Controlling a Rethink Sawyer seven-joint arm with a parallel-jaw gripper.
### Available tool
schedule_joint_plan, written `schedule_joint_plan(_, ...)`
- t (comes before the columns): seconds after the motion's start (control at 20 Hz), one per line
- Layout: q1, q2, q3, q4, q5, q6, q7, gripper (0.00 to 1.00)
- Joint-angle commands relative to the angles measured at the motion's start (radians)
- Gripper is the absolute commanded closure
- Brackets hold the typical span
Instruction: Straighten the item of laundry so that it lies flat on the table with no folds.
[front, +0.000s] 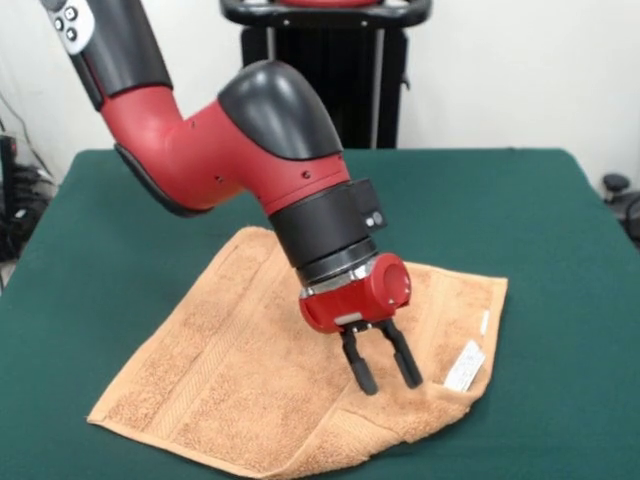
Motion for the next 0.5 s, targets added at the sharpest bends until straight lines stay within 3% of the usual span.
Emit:
schedule_joint_plan(0.05, 0.042, 0.096, -0.078, -0.129, -0.005, 0.186, -0.035, 0.00)
schedule_joint_plan(0.2, 0.014, 0.265, -0.065, -0.291, -0.026, 0.232, -0.135, 0.00)
schedule_joint_plan(0.5, -0.008, 0.465, -0.018, -0.524, -0.056, 0.319, -0.259, 0.00)
